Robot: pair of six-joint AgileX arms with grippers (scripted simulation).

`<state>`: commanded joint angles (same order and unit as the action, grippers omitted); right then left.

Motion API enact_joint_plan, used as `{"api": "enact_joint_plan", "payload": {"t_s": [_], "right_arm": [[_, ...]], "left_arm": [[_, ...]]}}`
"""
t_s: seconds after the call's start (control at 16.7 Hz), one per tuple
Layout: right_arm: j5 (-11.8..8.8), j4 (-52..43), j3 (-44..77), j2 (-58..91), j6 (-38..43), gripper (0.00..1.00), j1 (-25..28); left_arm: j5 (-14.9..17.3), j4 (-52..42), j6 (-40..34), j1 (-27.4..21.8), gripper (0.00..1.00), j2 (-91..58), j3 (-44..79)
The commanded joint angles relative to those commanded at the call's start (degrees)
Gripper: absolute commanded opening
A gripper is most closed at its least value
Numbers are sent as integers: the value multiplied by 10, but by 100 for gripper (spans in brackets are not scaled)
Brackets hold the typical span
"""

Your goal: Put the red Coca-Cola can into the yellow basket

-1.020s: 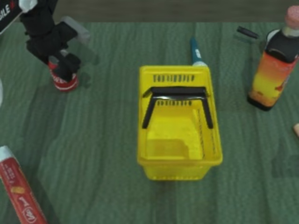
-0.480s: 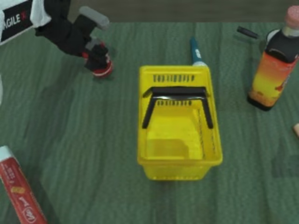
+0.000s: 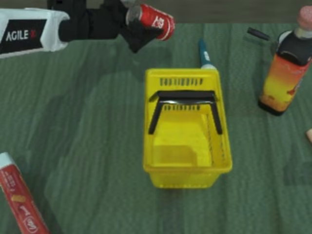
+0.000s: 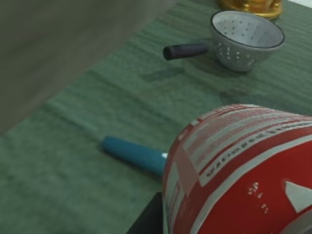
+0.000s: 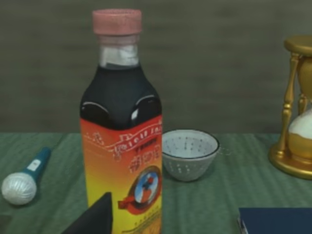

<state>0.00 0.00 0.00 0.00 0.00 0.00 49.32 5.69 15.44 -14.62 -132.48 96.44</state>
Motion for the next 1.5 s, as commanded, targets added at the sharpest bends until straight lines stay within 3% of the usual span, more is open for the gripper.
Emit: {"api": "enact_joint_plan", "payload": {"t_s": [0.3,0.54,1.02,1.5], "right_arm": [[0,0,0,0,0,100,0],[0,0,0,0,0,100,0],[0,0,0,0,0,100,0],[0,0,0,0,0,100,0]], "left_arm": [[153,253,-85,-25,0,77,-136],[225,354,-123,-36,0,114,-199],[236,376,-127,-34,0,108,-208],[238,544,-131,-24,0,-17,-242]]}}
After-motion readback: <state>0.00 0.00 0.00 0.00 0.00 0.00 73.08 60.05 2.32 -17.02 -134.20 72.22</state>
